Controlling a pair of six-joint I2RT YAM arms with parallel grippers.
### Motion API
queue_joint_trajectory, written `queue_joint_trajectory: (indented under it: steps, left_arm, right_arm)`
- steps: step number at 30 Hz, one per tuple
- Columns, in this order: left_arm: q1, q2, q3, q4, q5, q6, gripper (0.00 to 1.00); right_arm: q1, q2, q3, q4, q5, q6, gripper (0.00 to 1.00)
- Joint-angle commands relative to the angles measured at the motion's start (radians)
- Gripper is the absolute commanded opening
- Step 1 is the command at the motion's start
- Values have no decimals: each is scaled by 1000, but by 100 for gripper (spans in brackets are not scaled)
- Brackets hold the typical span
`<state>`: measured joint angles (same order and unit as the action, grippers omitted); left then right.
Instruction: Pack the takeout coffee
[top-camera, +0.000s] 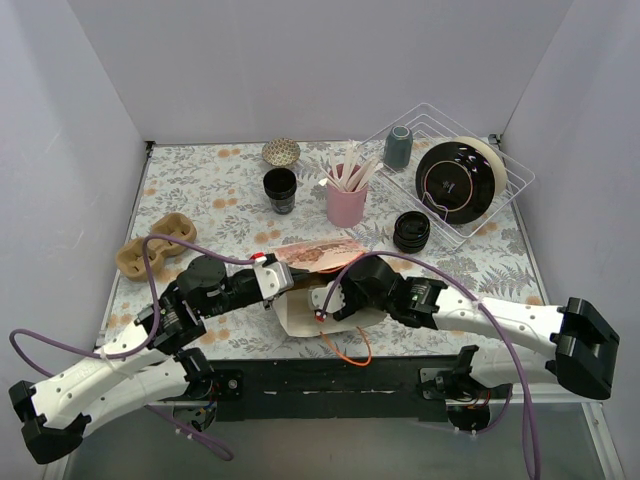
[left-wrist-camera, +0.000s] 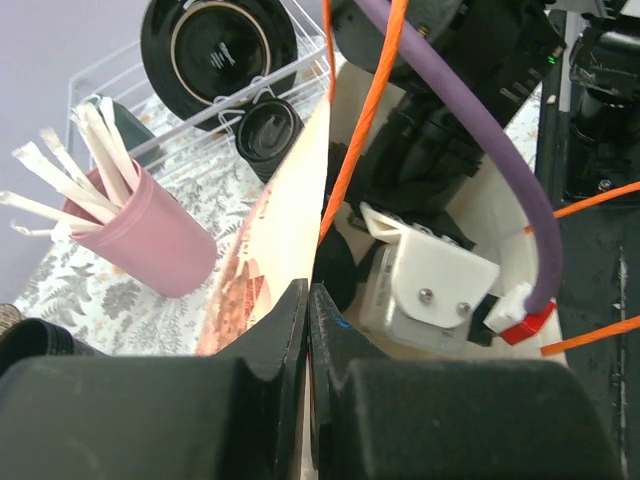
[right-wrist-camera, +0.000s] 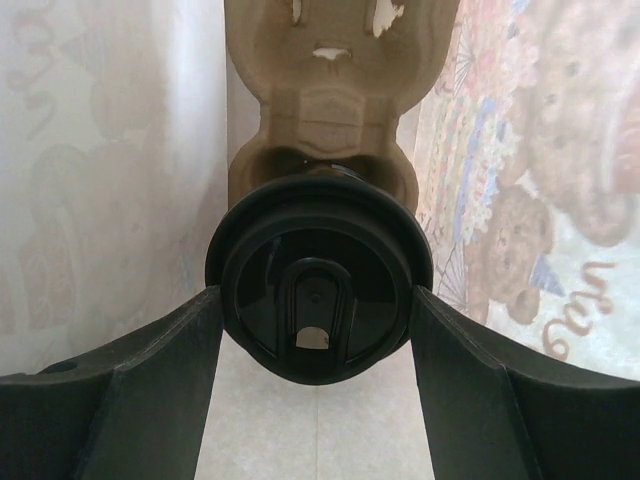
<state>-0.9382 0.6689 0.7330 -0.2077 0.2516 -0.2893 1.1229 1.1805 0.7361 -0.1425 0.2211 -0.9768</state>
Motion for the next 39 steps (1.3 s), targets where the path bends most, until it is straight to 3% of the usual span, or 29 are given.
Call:
queue_joint_trajectory:
  steps: [1,12,23,28,39]
  left_arm:
    - [-2,-31,-24,14,28,-51,0]
    - [-2,-14,-38,36,-29,-83,0]
    - [18,40,11,51,5,-106,0]
    - [27,47,29,28,11,-106,0]
    - [38,49,40,5,5,-106,0]
  right_arm:
    - [-28,33,-20,132,-57,-54,1]
    - [-80,82,-64,287,-104,-181,1]
    - [-80,99,-63,319,-215,-384,1]
    - [-92,133,-89,417,-215,-300,1]
    - [-129,229,-67,434,-177,-168,1]
